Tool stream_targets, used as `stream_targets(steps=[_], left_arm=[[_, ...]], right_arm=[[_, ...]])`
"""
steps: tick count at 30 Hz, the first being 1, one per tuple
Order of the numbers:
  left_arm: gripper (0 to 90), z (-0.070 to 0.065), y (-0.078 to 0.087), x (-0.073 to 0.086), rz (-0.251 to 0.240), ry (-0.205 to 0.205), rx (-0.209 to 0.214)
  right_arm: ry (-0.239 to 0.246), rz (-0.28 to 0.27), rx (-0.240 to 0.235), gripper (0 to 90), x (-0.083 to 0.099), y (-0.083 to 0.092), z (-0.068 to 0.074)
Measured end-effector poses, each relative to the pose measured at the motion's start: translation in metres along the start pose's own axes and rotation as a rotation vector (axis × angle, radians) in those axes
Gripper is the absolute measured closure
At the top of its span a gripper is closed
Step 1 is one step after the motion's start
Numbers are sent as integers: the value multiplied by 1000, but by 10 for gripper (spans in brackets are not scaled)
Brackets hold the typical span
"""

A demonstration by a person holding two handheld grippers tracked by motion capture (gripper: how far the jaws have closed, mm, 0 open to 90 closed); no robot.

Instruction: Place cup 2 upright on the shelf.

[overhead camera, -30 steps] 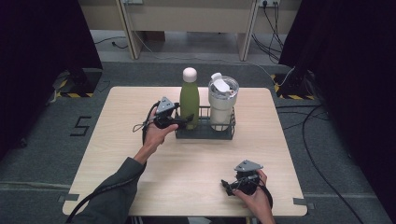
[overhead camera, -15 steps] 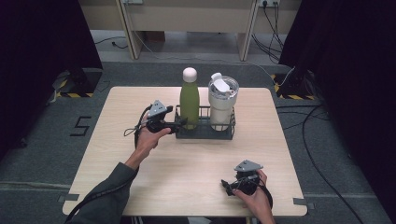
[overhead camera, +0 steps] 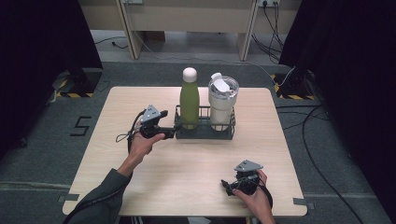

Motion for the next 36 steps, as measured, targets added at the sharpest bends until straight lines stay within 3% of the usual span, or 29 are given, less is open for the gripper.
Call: stream_targets(steps=[12,22,36], left_arm=[[146,-9,19,6,8,-22,16],[146,-16,30,20,-2,12,32],[146,-23,35,33,22,6,45]], right_arm=[[0,0,1,43,0,0,0],[0,0,1,43,0,0,0],[0,0,1,43,0,0,0]])
Point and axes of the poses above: each handheld gripper's, and its own axes: y roughly backward along the jaws, x roughly out of its underside, z roughly to its left, the point moved 4 cm from there along -y, roughly forward along the jaws, and after that the axes turned 9 degrees about -y, right-handed, at the moved point
